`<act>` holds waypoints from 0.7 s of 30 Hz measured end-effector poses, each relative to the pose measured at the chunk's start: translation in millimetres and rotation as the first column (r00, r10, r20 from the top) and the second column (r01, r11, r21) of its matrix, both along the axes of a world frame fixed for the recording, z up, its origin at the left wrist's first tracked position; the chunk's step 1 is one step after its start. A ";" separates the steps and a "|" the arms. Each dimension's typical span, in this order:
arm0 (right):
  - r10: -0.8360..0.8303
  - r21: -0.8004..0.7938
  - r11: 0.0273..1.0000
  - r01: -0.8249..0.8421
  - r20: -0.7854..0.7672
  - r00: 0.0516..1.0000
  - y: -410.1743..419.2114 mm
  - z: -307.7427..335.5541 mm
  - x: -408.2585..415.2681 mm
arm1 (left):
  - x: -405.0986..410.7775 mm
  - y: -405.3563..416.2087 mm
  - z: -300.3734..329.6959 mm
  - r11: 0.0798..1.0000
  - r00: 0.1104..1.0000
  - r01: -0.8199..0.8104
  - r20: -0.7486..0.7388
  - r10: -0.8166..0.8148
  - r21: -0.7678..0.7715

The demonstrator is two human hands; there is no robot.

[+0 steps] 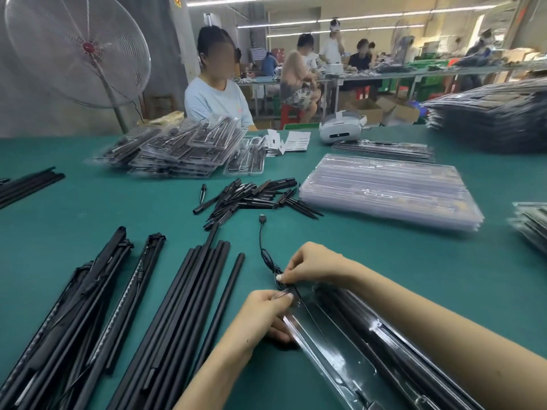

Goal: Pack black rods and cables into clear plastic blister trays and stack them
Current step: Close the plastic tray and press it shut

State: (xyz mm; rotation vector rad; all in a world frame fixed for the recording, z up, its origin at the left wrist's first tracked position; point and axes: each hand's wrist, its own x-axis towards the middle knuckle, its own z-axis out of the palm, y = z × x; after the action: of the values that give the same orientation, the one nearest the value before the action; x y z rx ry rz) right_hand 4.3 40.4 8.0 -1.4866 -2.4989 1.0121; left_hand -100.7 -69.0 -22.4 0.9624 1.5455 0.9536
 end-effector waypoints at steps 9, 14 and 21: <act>0.042 0.022 0.999 -0.043 0.008 0.999 -5.1 13.9 -24.2 | 1.9 -2.6 -7.4 0.994 0.993 -0.097 0.066 0.094 0.044; 0.024 0.019 1.000 -0.025 0.061 0.998 -7.8 10.2 -36.0 | 2.6 -3.9 -10.4 0.998 0.999 -0.039 0.017 0.038 0.042; 0.119 0.187 0.974 -0.124 0.040 0.992 -18.3 -1.5 -47.5 | -5.3 -7.5 -12.9 0.995 0.984 -0.039 0.178 0.023 0.090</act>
State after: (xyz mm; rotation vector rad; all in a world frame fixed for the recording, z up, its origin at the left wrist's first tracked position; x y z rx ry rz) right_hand -43.2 22.1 6.5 -1.3185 -2.6482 0.7460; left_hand -106.0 -76.5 -35.2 0.8958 1.3806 1.1112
